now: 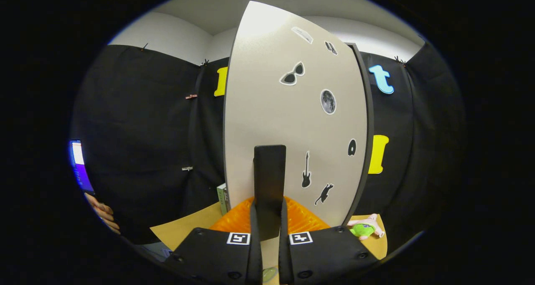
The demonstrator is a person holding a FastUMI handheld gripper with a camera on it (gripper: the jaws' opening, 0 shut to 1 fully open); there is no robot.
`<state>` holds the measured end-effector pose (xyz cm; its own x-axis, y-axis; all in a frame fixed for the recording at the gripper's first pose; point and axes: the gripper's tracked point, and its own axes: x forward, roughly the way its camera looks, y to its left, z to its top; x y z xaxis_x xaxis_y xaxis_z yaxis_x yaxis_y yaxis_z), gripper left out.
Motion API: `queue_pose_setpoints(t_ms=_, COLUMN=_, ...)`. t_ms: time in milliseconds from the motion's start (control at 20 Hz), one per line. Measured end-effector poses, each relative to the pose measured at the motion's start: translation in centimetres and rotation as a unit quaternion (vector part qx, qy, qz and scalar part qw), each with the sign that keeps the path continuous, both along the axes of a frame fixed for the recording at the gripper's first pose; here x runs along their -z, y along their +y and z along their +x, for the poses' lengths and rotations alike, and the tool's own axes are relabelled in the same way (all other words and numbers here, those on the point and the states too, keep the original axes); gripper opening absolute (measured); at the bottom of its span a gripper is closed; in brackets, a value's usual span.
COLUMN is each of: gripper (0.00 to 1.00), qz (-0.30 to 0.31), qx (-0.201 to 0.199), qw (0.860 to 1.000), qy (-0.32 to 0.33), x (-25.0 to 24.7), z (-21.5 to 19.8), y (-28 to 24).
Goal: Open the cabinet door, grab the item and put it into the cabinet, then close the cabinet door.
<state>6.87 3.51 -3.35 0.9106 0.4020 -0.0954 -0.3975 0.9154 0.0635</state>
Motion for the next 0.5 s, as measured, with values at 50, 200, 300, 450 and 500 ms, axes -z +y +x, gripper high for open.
queue_pose_setpoints(t_ms=50, gripper=0.19, qz=-0.002, qx=0.0, qw=1.0, qy=0.0, x=0.0, z=-0.2, y=-0.5)
queue_pose_setpoints(t_ms=200, gripper=0.19, qz=-0.004, qx=0.006, qw=1.0, qy=0.001, x=0.0, z=-0.6, y=-1.6)
queue_pose_setpoints(t_ms=300, gripper=0.19, qz=-0.005, qx=0.014, qw=1.0, qy=0.001, x=-0.1, z=-0.8, y=-2.4)
queue_pose_setpoints(t_ms=450, gripper=0.19, qz=-0.016, qx=0.032, qw=0.999, qy=0.0, x=0.0, z=-0.8, y=-3.8)
queue_pose_setpoints(t_ms=500, gripper=0.18, qz=-0.021, qx=0.038, qw=0.999, qy=-0.002, x=0.0, z=-0.9, y=-4.2)
